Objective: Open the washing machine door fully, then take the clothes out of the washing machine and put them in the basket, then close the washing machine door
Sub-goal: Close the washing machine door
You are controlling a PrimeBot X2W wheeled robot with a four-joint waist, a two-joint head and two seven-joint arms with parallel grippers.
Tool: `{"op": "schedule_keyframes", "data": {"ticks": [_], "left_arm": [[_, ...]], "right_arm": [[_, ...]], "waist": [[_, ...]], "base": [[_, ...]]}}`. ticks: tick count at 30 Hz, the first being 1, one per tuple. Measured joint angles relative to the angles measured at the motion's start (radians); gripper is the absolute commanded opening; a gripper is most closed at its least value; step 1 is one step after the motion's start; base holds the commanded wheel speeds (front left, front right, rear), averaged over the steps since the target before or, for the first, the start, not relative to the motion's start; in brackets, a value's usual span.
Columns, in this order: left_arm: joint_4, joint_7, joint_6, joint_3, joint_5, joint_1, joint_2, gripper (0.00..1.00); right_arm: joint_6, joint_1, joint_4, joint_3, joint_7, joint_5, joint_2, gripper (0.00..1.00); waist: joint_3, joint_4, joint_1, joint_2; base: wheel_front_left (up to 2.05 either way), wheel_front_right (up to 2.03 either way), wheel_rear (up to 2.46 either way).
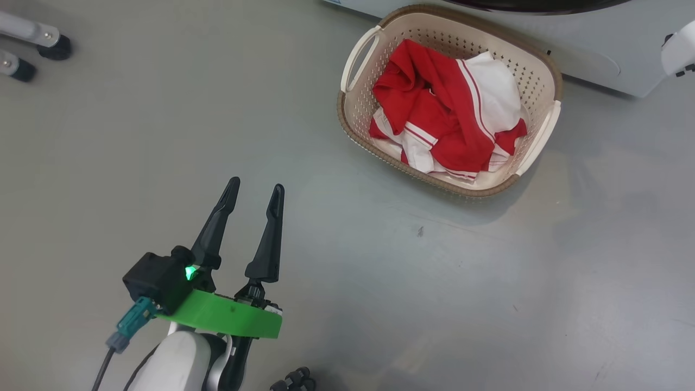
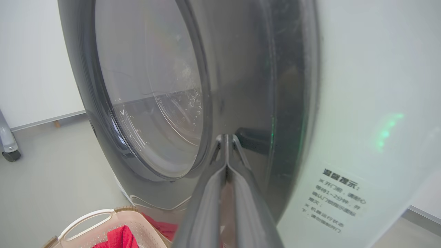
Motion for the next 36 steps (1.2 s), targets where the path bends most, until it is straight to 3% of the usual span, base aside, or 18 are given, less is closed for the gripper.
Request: {"op": "schedule_keyframes", "data": {"ticks": [11, 25, 36], "left_arm": [[0.016, 0.000, 0.000, 0.035, 0.026, -0.004, 0.000, 1.00], [0.053, 0.000, 0.000, 0.082, 0.055, -0.006, 0.010, 1.00], [0.071, 0.000, 0.000, 0.117, 0.062, 0.025, 0.027, 1.00]], "right_arm": [[-0.007, 0.083, 0.045, 0.024, -0.075, 0.020, 0.059, 0.00], [-0.009, 0.264, 0.028, 0.053, -0.112, 0.067, 0.185, 0.00], [-0.062, 0.420, -0.019, 0.004, -0.120, 0.109, 0.222, 0.00]], "waist": [[-0.063, -0.052, 0.0000, 0.0000], [-0.171, -0.194, 0.0000, 0.0000], [-0.270, -0.334, 0.0000, 0.0001]], "base": [[0.00, 0.00, 0.00], [0.00, 0.00, 0.00], [0.00, 0.00, 0.00]]}}
